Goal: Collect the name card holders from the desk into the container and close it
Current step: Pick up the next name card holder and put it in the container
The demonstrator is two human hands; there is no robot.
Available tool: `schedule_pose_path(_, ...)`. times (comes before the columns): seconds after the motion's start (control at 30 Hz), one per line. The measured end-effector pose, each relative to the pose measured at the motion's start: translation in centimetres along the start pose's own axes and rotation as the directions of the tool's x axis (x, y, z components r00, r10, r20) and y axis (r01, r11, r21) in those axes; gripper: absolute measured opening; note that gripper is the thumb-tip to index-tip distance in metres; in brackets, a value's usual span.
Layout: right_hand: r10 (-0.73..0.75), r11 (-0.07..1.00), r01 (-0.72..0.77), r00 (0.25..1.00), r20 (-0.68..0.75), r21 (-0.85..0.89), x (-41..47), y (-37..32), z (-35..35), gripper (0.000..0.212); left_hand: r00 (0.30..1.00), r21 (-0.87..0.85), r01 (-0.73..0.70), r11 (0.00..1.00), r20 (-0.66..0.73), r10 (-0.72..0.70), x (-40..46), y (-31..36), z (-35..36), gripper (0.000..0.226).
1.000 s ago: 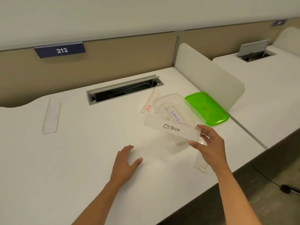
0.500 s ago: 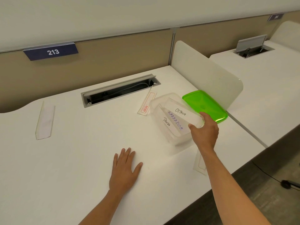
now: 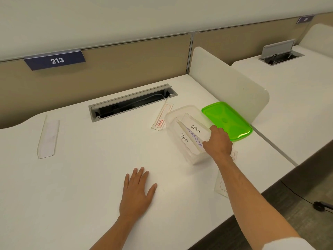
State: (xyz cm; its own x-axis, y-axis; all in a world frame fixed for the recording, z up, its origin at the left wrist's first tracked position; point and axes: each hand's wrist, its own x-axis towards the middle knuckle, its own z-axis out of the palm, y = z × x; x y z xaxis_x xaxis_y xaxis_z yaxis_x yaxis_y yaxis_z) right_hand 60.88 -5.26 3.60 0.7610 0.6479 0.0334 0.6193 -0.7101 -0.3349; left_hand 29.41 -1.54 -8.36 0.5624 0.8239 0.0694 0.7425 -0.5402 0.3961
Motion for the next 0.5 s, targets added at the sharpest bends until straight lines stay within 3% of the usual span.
schedule_pose_path(0.27, -0.009, 0.962, 0.06, 0.982, 0.189, -0.265, 1.3, -0.8, -0.3, 0.055, 1.0, 0.021, -0.001, 1.0, -0.009, 0.001, 0.0, 0.1, 0.1, 0.068)
schedule_pose_path(0.4, 0.007, 0.947, 0.067, 0.973, 0.229, -0.313, 1.5, -1.1, 0.3, 0.032, 1.0, 0.015, 0.004, 1.0, -0.004, -0.004, -0.1, 0.1, 0.0, 0.068)
schedule_pose_path(0.5, 0.02, 0.95, 0.058, 0.969, 0.245, -0.308, 1.6, -1.2, 0.5, 0.028, 1.0, 0.011, 0.01, 1.0, 0.004, -0.01, 0.0, 0.1, 0.0, 0.069)
